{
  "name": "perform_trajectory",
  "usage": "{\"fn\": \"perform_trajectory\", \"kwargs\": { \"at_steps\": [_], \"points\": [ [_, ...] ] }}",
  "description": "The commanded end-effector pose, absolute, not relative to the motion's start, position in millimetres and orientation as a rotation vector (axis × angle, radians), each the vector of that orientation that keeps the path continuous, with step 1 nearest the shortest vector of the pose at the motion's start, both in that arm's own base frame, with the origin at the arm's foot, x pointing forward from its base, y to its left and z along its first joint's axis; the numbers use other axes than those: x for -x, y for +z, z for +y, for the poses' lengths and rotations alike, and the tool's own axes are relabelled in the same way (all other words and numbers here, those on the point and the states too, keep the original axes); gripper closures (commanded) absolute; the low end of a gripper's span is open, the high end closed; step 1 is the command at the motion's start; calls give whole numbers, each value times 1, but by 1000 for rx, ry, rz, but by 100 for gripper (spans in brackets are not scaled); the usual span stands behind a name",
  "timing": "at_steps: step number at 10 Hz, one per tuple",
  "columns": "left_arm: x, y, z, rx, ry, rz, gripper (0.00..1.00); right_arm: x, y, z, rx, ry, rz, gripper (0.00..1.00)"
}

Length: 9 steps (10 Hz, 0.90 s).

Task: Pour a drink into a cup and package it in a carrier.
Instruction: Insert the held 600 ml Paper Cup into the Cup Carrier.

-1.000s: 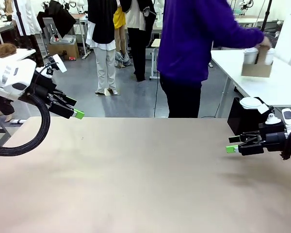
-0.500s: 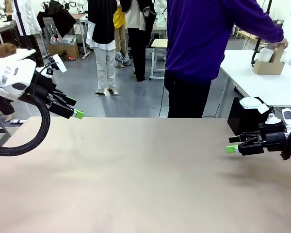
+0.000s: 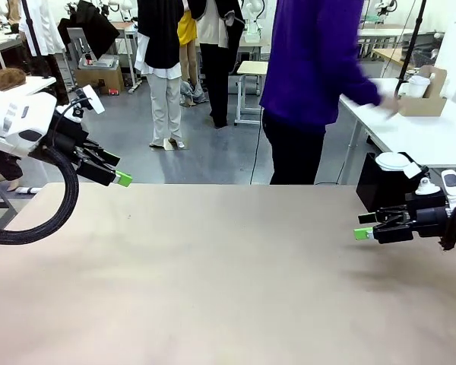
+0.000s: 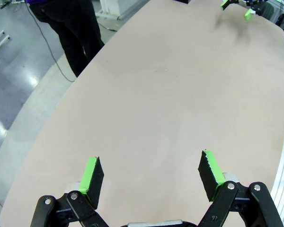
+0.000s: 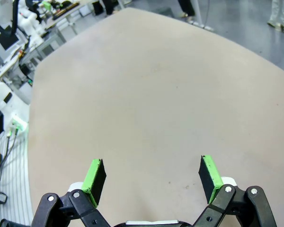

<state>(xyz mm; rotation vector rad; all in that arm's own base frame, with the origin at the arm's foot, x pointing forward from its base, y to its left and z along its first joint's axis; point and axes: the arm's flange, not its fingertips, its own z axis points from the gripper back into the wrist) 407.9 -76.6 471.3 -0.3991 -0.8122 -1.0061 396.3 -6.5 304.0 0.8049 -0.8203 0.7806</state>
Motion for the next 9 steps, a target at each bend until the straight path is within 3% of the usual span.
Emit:
{"fn": "perform_trajectory", "kwargs": {
  "at_steps": [1, 9],
  "points": [
    [-409, 472, -77, 408, -998, -810, 0, -396, 304, -10, -806, 799, -845, 0],
    [-409, 472, -77, 408, -998, -810, 0, -396, 304, -10, -806, 799, -845, 0]
  ]
}}
